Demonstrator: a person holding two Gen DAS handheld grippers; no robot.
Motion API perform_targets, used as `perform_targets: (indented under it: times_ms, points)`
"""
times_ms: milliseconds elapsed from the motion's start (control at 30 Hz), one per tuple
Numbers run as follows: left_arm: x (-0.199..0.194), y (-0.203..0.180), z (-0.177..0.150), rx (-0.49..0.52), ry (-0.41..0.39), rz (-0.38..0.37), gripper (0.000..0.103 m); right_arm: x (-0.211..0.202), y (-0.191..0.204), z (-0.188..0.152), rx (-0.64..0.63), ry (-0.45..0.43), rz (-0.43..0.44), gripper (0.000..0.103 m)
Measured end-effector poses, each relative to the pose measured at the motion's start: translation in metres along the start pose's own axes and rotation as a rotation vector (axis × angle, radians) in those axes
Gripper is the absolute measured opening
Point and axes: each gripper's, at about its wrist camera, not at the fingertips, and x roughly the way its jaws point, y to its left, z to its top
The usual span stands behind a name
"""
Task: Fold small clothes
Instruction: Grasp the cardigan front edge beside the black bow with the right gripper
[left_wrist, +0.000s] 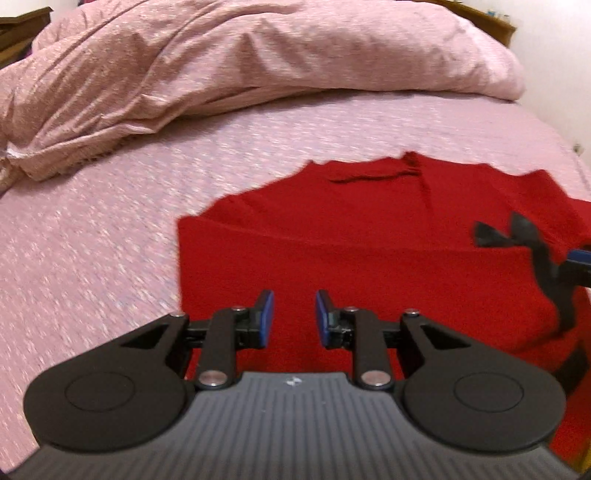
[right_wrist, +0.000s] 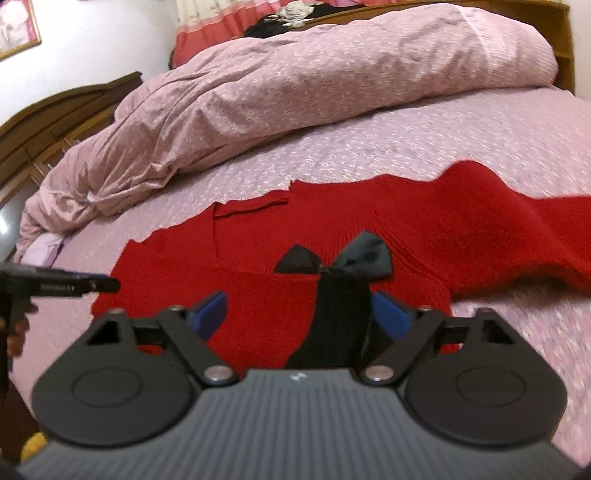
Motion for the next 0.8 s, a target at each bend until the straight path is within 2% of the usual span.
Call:
perform_targets:
  times_ms: [67, 167, 233, 333, 500, 633, 800]
  points:
    - [0.013, 0.012, 0.006, -0.037, 0.01, 0.022, 0.029, 0.01, -0.002, 0.0, -0.011, 0.009, -0.016, 0.076]
    - [0.029, 0.025, 0.014, -0.089, 0.015, 0.01, 0.029, 0.023, -0.006, 0.0, -0.002, 0.019, -0.021, 0.074]
    - [0.036, 0.028, 0.02, -0.063, 0.006, 0.013, 0.029, 0.029, -0.009, -0.001, 0.009, 0.028, -0.017, 0.07]
    - [0.042, 0.023, 0.028, 0.086, -0.033, -0.011, 0.029, 0.037, -0.011, -0.003, 0.012, 0.045, -0.026, 0.069]
    - [0.056, 0.012, 0.038, 0.273, 0.015, -0.058, 0.029, 0.04, -0.013, -0.003, 0.0, 0.053, -0.013, 0.068]
    - [0.072, 0.005, 0.044, 0.378, 0.08, -0.102, 0.029, 0.044, -0.015, -0.003, -0.011, 0.058, -0.014, 0.068]
    - [0.081, 0.0, 0.047, 0.518, 0.124, -0.135, 0.029, 0.044, -0.011, -0.006, -0.026, 0.038, -0.029, 0.068]
